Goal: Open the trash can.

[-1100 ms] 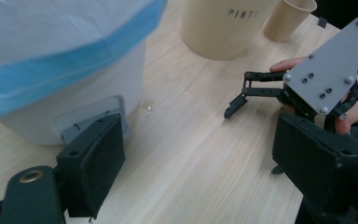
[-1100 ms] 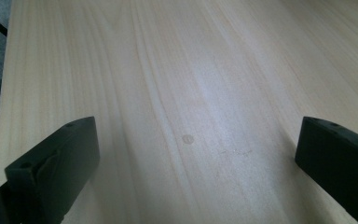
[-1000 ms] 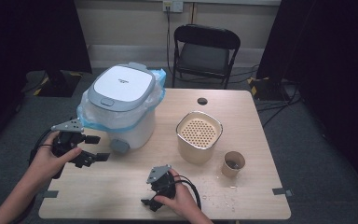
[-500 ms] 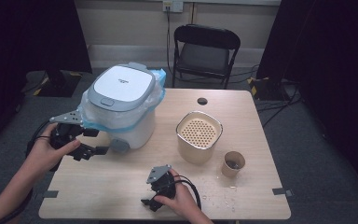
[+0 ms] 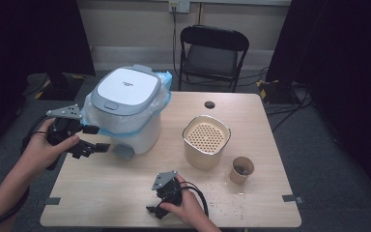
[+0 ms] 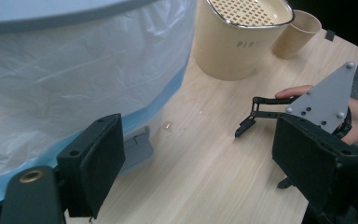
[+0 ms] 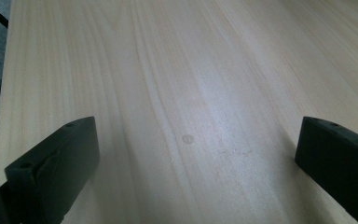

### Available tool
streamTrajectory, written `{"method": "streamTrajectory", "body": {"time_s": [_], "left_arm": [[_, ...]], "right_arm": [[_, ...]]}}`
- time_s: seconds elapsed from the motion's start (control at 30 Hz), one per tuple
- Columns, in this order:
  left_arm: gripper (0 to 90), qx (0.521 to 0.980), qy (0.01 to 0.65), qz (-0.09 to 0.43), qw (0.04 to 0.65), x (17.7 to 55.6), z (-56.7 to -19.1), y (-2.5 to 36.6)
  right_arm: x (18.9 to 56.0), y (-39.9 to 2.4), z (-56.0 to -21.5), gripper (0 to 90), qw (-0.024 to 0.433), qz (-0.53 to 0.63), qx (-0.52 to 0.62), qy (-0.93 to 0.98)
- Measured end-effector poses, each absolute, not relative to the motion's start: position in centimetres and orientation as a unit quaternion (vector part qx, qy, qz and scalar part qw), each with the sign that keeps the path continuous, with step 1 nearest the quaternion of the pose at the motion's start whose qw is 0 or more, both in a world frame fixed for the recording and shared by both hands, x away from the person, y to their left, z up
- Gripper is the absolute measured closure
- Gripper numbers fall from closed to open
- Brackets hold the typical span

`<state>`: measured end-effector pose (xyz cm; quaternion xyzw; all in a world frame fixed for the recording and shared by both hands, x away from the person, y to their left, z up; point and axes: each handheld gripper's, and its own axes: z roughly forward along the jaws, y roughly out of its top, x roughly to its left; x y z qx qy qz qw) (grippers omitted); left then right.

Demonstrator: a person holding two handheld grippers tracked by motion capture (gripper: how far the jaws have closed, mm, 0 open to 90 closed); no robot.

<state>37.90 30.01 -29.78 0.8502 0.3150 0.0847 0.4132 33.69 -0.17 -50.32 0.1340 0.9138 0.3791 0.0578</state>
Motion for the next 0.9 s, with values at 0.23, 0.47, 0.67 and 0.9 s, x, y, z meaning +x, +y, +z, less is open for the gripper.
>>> {"method": "streamTrajectory", "body": {"time_s": [0.23,0.47,0.67,0.9], "left_arm": [[16.7,0.85,0.314,0.089,0.414,38.1,-29.2,30.2],[16.7,0.854,0.31,0.09,0.408,38.4,-28.3,30.1],[16.7,0.853,0.309,0.092,0.411,38.5,-27.3,29.9],[16.7,0.85,0.307,0.094,0.417,38.8,-26.6,29.8]], "right_arm": [[33.7,-0.2,-50.3,0.0,0.058,0.379,0.134,0.914],[33.7,-0.2,-50.3,0.0,0.057,0.379,0.134,0.914],[33.7,-0.2,-50.3,0.0,0.057,0.379,0.133,0.914],[33.7,-0.2,-50.3,0.0,0.057,0.379,0.133,0.914]]}}
